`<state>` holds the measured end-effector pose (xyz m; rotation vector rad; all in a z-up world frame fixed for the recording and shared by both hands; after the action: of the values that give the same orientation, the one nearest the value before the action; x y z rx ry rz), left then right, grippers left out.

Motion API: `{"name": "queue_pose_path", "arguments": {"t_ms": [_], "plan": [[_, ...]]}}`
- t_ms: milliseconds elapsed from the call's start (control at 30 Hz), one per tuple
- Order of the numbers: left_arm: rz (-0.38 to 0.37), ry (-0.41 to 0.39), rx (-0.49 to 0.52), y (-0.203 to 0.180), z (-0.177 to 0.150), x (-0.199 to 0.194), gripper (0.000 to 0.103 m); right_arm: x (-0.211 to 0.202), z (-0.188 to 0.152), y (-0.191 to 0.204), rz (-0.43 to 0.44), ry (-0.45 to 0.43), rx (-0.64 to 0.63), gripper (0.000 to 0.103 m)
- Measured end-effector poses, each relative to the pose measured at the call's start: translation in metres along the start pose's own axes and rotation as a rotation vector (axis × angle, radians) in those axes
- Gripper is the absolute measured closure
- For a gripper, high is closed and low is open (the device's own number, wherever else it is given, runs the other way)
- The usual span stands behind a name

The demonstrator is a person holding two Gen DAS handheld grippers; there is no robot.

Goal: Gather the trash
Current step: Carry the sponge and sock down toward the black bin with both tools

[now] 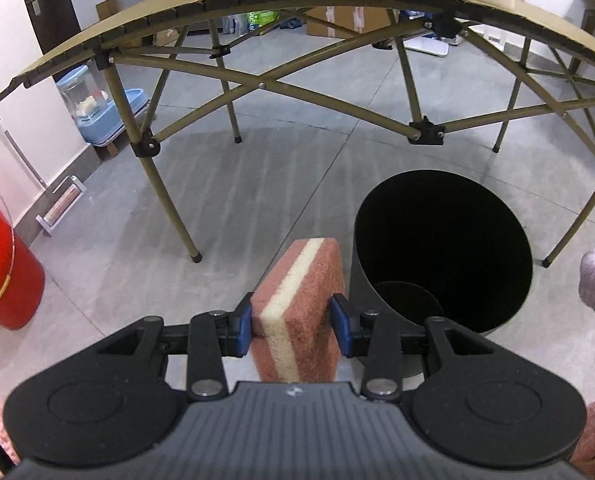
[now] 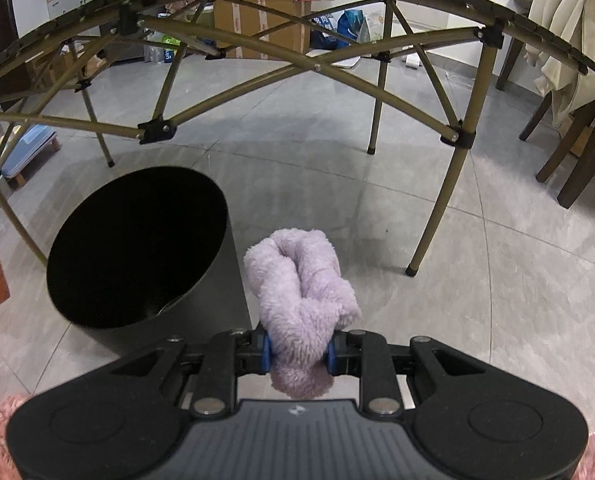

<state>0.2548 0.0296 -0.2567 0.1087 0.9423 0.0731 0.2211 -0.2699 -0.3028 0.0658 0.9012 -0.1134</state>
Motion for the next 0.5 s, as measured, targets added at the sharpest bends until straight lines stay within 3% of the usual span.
{"name": "queue_pose_path", "arguments": {"t_ms": [267, 500], "plan": [[0.044, 0.053, -0.019, 0.001, 0.010, 0.013, 0.064, 0.018, 0.012, -0.007, -0.017, 0.001, 0.022, 0.080], [0.047, 0.031, -0.017, -0.016, 0.037, 0.016, 0.064, 0.029, 0.017, -0.019, -0.037, -0.006, 0.047, 0.080]]}}
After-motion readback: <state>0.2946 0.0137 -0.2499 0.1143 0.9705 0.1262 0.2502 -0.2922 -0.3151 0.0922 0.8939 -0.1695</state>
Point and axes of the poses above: each gripper's, at about its wrist camera, not at the fingertips, and x roughly the way its jaws point, y to its left, z to its top, the point moved 8 cm from there along x, roughly the way its jaws point, and after that the axes turned 2 degrees about x, right-handed, at the moved point
